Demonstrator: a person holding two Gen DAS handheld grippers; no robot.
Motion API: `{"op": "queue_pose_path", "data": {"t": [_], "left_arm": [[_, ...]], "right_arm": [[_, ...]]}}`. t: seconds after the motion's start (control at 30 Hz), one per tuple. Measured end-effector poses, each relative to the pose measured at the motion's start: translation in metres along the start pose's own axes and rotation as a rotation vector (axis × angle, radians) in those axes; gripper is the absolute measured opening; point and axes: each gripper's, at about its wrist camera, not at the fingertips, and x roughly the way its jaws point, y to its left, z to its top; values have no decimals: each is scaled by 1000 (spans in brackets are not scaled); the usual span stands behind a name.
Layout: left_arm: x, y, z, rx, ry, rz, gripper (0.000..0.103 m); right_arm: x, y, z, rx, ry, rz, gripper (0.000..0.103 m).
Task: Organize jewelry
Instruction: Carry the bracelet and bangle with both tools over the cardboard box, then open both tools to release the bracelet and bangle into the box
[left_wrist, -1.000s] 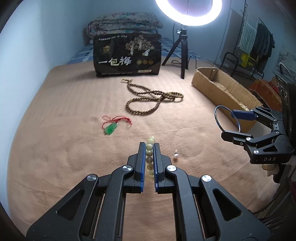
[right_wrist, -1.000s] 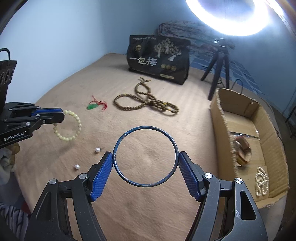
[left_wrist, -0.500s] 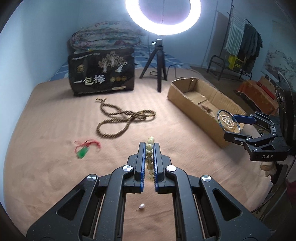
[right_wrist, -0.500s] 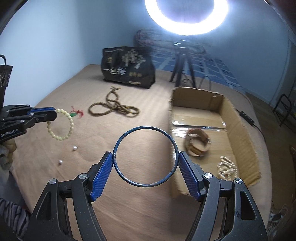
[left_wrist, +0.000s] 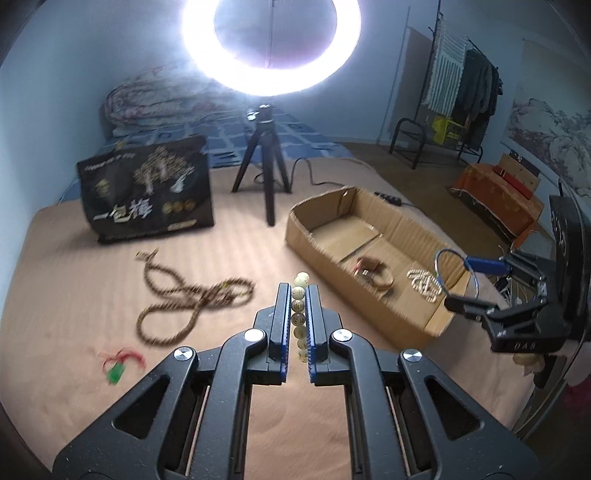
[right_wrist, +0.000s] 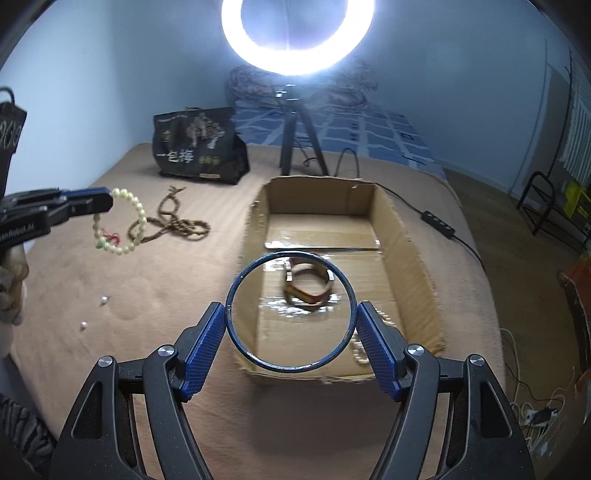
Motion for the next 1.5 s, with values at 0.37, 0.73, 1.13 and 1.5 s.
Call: {"op": "queue_pose_path", "data": {"t": [0.37,0.73,1.13,1.5], "left_arm": [[44,-30,39,23,-7,-39,5],[89,-52,59,66,10,-39,5],[118,-62,59,82,56,-34,5],[123,-66,61,84,70,-23,6]], "right_arm": [[13,-33,5,29,10,-36,72],[34,-57,8,73,26,-44,72],[53,-63,6,78,52,-44,72],[55,-64,7,73,55,-83,73]]}}
